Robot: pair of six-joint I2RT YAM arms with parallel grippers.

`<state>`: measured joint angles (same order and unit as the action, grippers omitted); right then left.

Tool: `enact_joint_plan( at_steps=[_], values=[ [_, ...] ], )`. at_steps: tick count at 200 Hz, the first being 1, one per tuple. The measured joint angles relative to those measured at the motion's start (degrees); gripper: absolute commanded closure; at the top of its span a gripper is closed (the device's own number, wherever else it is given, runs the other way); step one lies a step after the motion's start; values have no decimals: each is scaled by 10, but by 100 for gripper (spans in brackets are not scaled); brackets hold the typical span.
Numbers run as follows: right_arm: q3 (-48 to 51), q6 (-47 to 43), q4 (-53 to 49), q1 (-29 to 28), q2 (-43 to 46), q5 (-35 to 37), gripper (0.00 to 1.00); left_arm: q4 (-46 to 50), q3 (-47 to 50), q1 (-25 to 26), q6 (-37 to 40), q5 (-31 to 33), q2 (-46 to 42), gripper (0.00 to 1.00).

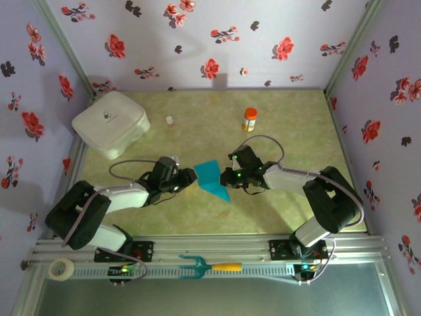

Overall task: Fold a paper plane with a square sheet of paper (pick it up from the middle)
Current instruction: Fourth fold the wing at the center of the table.

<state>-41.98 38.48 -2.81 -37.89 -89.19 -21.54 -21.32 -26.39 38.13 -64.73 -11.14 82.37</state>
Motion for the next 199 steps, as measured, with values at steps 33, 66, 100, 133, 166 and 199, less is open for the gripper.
enact_joint_plan(
  at_steps=[33,66,100,133,166,199],
  values=[
    [0,0,5,9,12,-17,95,-30,-8,-5,-13,-31,35,49],
    [16,7,47,23,28,-44,96,-57,-14,-7,-25,-51,51,44],
    [43,25,90,42,31,-73,96,-70,-19,-13,-29,-57,51,43],
    [63,42,129,47,32,-94,96,-71,-26,-17,-34,-61,58,43],
    [71,55,153,49,32,-107,96,-71,-41,-18,-37,-71,85,43],
    [74,58,164,51,33,-113,97,-71,-64,-19,-38,-82,107,43]
  ],
)
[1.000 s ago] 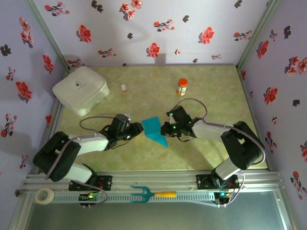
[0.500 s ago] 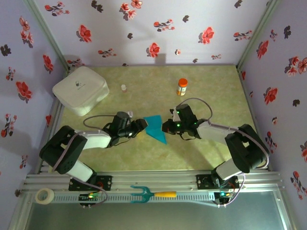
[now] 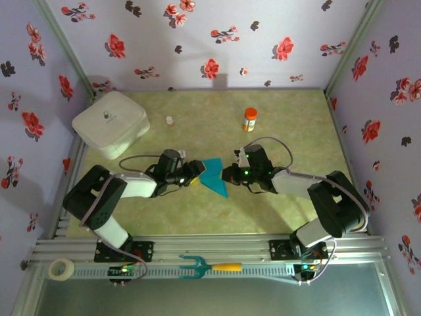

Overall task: Fold a paper plane with a square sheet of paper (pick it up from the middle)
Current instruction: Fourth fold the wing at the center of the table.

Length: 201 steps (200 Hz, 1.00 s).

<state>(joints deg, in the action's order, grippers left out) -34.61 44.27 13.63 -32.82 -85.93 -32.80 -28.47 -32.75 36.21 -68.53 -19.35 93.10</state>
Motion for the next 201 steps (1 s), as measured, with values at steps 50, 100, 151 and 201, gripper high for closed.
enact_joint_plan(
  at_steps=[50,100,151,201],
  values=[
    [9,10,15,7,10,-3,98,2,-3,-3,-5,-2,8,41],
    [20,14,26,13,17,-7,98,51,-12,-9,-1,8,-15,42],
    [32,25,46,15,19,-11,98,34,-25,-10,-4,-10,25,52],
    [40,29,57,18,23,-19,98,23,-34,-12,-5,-23,41,60]
  ],
)
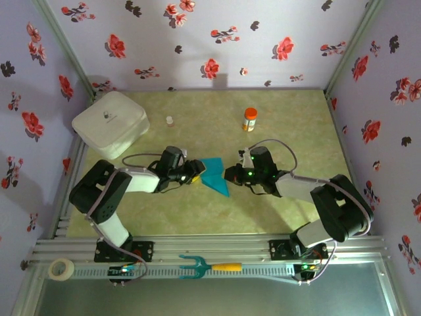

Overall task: Fold a paper plane with a square sheet of paper (pick it up from the middle)
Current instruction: Fourth fold the wing at the center of the table.

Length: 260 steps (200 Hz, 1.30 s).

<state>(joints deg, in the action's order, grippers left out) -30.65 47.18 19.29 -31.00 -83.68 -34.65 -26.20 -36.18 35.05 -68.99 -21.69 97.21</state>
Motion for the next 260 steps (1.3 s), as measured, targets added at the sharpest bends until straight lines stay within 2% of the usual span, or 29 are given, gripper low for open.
enact_joint_plan(
  at_steps=[30,63,87,95,111,135,180,199,219,260],
  values=[
    [0,0,4,0,0,-3,98,-4,-6,-4,0,-9,17,64],
    [3,0,6,0,0,-3,97,-9,-7,-6,-1,-11,20,76],
    [4,-1,3,2,0,-3,90,-12,-7,-9,-5,-10,20,92],
    [4,-2,0,3,0,-2,83,-14,-7,-10,-5,-10,19,94],
    [3,-11,-21,4,2,3,78,-17,-7,-10,-5,-9,19,100],
    [-8,-37,-94,4,18,35,64,-21,6,-10,-8,4,2,100],
    [-13,-105,-176,-7,122,150,56,-14,35,0,-12,62,-60,100],
    [12,-145,-161,-44,178,210,55,-3,36,17,-15,90,-77,100],
    [46,-210,-131,-118,210,274,52,7,36,30,-20,114,-87,100],
    [64,-348,-85,-248,174,372,54,22,36,40,-27,141,-92,100]
  ],
)
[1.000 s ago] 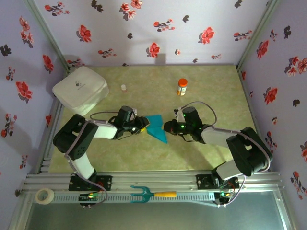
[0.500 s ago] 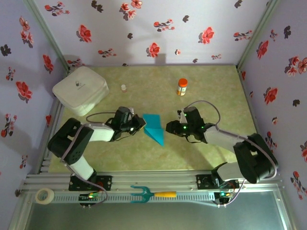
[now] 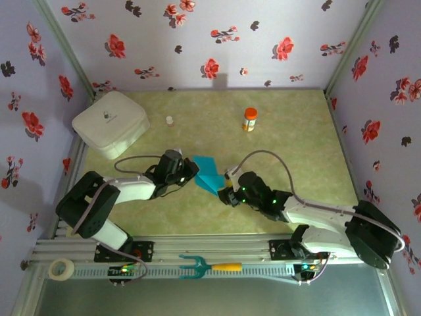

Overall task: Fold a paper plane with a square sheet of paper (pick it up from the middle)
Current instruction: Fourth fold the wing at the center of the table.

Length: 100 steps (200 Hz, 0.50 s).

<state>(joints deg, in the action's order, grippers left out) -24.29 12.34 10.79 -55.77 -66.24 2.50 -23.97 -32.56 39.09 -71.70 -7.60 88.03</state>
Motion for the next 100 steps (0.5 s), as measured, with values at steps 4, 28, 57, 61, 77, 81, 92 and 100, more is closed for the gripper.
enact_joint_plan(
  at_steps=[4,28,57,61,77,81,92,100],
  values=[
    [0,-14,5,-11,-9,9,54,1,0,0,0,2,-2,100],
    [-9,-80,31,-62,-64,64,56,7,0,3,0,6,-8,100],
    [-33,-133,56,-90,-131,131,56,11,0,4,0,8,-14,100],
    [-37,-139,60,-91,-139,141,56,12,0,4,0,8,-15,100],
    [-48,-154,68,-92,-164,171,57,15,0,5,0,10,-16,100],
    [-50,-157,70,-92,-169,178,57,15,0,5,0,10,-17,100],
    [-57,-165,73,-93,-183,192,58,17,0,5,0,10,-17,100],
    [-63,-167,73,-94,-193,201,59,17,0,5,0,10,-17,100]
  ],
)
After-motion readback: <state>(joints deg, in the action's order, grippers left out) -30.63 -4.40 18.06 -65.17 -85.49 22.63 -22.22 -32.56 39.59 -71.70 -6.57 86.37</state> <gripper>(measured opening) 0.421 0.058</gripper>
